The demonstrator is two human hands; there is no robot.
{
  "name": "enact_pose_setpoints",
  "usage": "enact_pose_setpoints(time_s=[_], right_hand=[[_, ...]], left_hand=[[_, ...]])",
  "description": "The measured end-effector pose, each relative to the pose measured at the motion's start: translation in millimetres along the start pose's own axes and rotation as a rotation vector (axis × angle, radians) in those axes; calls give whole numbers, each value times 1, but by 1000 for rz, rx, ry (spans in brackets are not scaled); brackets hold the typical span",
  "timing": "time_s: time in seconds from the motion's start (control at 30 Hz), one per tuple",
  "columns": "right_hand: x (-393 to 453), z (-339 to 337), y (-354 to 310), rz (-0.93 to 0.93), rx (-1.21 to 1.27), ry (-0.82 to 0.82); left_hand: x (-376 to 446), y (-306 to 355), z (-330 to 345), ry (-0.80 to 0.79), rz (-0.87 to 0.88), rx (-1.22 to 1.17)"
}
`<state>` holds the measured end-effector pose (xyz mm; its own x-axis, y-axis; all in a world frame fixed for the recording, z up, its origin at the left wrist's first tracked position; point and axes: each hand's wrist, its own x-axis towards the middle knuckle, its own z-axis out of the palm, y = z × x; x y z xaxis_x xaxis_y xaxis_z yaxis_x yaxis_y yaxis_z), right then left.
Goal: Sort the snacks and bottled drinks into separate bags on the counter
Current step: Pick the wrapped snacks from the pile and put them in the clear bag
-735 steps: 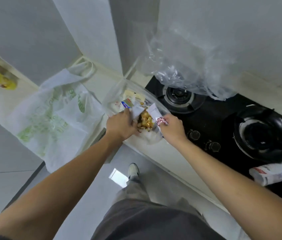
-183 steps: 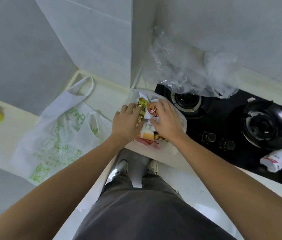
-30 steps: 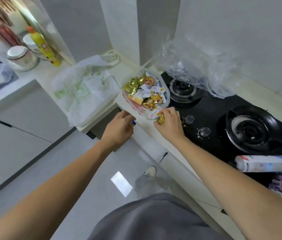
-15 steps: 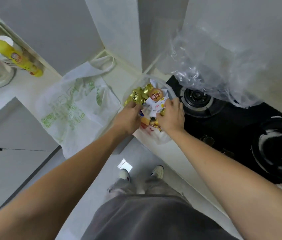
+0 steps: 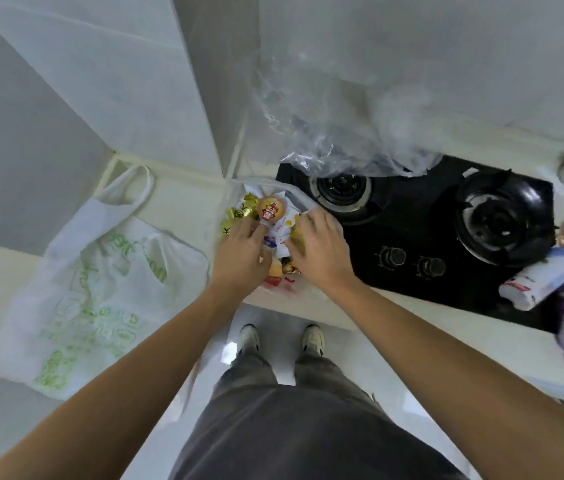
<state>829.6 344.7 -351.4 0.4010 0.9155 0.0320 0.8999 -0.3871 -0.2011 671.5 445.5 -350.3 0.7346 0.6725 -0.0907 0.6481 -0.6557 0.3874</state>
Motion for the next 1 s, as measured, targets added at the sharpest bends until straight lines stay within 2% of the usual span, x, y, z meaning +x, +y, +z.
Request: enact_pose_setpoints(time_s=[0.27,0.6,0.87,1.0], right_hand=[[-70,-36,41,250,-7,12],[-197,-81,172,523,18,138],[-315,-121,321,586,3,161],[-348,-140,385,594,9,105]], left_hand=[[11,50,-10,45,285,90],[-2,222,45,0,584,95],[-43,389,132,-38,572,110],[-53,459,156,-54,556,114]])
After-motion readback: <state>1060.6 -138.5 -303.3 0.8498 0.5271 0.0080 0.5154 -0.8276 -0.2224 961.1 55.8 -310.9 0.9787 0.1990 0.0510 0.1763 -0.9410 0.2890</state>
